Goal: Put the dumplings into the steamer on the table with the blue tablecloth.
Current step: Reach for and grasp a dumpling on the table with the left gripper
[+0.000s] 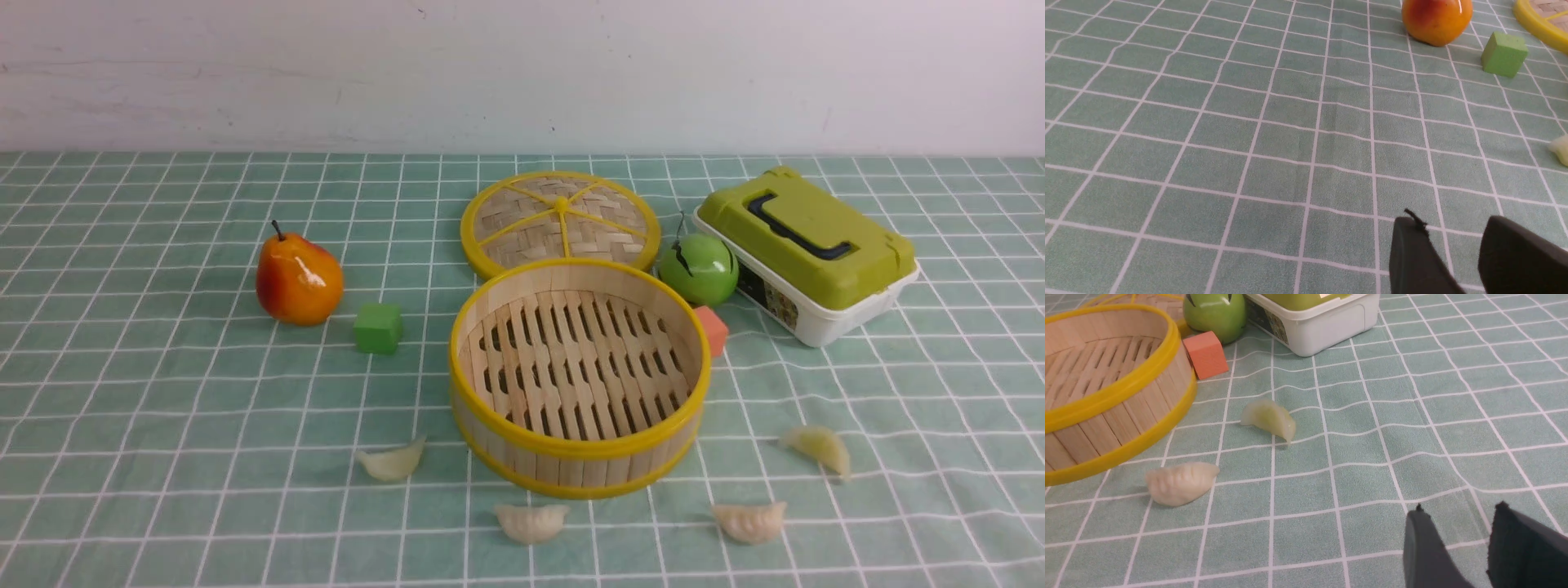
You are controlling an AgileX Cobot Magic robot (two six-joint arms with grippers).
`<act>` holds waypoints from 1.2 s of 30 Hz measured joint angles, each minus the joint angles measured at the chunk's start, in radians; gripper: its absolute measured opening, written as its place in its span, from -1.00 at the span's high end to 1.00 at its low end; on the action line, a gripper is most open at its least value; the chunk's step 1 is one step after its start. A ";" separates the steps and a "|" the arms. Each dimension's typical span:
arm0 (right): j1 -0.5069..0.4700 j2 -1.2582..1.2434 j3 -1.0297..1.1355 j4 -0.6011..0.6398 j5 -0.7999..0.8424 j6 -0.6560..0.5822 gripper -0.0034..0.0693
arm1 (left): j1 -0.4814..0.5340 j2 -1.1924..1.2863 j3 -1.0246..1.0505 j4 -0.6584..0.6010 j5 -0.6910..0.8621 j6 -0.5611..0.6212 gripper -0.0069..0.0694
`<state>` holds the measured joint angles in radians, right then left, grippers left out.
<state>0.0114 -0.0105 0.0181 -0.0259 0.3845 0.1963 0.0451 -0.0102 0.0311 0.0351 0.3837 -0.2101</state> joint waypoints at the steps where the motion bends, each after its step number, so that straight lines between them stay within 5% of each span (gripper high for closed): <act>1: 0.000 0.000 0.000 0.000 0.000 0.000 0.25 | 0.000 0.000 0.000 0.000 0.000 0.000 0.19; 36: 0.000 0.000 0.000 0.004 -0.001 0.000 0.25 | 0.000 0.000 0.000 0.000 0.001 0.000 0.19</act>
<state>0.0114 -0.0105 0.0181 -0.0217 0.3836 0.1963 0.0451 -0.0102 0.0311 0.0351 0.3844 -0.2101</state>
